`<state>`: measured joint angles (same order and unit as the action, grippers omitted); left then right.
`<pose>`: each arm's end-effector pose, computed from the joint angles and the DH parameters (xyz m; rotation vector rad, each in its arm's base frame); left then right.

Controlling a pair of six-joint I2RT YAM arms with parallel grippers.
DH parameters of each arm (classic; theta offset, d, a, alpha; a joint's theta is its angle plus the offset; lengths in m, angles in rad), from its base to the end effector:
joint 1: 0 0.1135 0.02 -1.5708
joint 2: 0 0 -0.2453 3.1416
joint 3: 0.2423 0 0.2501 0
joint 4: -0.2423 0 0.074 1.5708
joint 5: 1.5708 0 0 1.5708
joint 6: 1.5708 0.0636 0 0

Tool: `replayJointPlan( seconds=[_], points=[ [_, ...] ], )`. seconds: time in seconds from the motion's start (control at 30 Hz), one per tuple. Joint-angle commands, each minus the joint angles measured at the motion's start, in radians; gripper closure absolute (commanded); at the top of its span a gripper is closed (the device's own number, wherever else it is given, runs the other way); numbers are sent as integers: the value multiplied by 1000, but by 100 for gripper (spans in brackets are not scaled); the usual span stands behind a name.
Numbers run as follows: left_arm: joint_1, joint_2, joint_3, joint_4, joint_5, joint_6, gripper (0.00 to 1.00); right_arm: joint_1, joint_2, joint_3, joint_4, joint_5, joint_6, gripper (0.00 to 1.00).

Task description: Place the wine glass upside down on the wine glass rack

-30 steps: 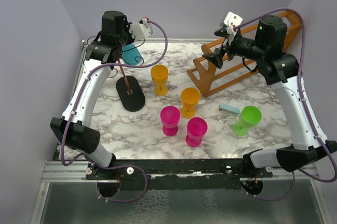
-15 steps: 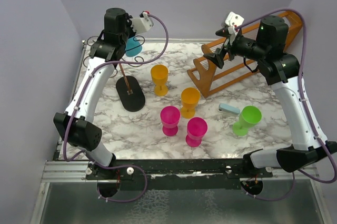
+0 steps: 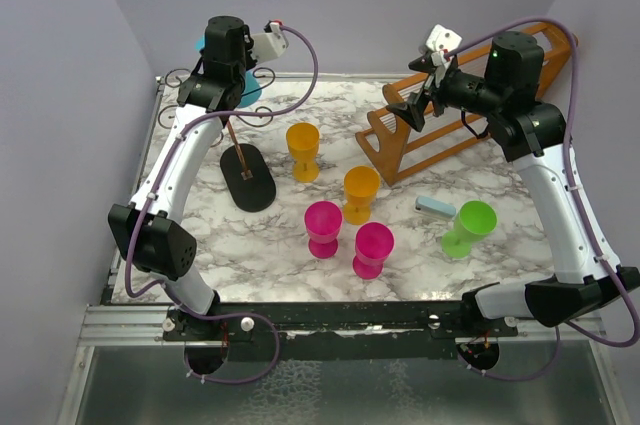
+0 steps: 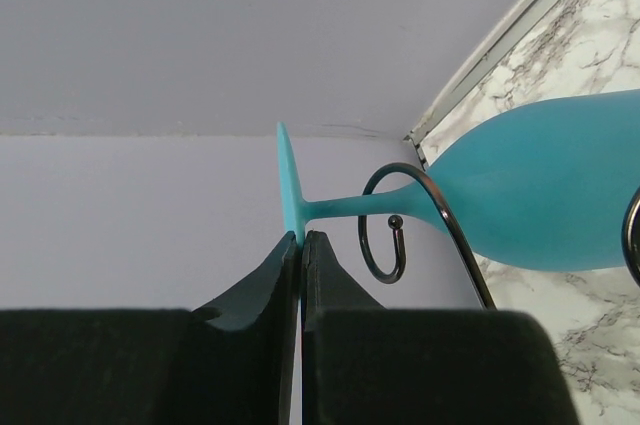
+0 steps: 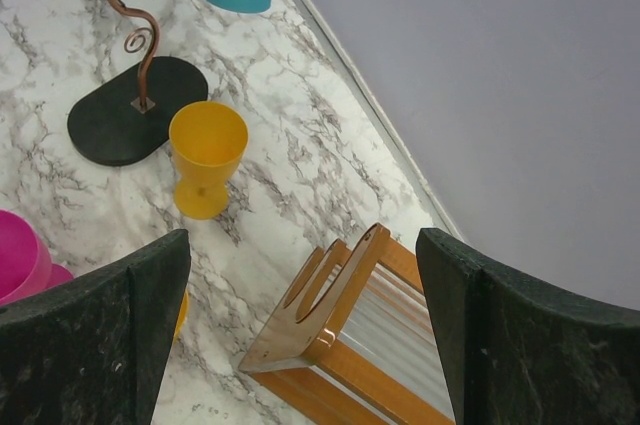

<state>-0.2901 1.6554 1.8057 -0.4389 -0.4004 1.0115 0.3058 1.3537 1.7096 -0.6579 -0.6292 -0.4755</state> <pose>0.3893 -0.0903 0.4159 0.9251 1.6913 0.8639 0.2687 0.1241 0.4566 -1.0769 1.4905 0.4683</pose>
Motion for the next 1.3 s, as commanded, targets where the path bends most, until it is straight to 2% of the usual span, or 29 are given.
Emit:
replayJointPlan(
  seconds=[0.0, 0.53, 0.7, 0.87, 1.0, 1.27],
  points=[
    [-4, -8, -10, 4, -50, -9, 96, -6, -27, -5, 29, -31, 11, 6],
    [-5, -7, -12, -85, -17, -32, 95, -17, -30, -14, 38, -46, 21, 6],
    [-5, -5, -11, -98, -9, -37, 89, -22, -33, -20, 41, -49, 21, 6],
    [-5, -12, -17, -105, -4, -37, 87, -23, -32, -21, 43, -50, 22, 6],
    [-5, -23, -26, -96, 2, -40, 78, -24, -32, -22, 43, -50, 22, 5],
    [-7, -54, -55, -85, 10, -40, 69, -25, -33, -32, 46, -34, 13, 5]
  ],
)
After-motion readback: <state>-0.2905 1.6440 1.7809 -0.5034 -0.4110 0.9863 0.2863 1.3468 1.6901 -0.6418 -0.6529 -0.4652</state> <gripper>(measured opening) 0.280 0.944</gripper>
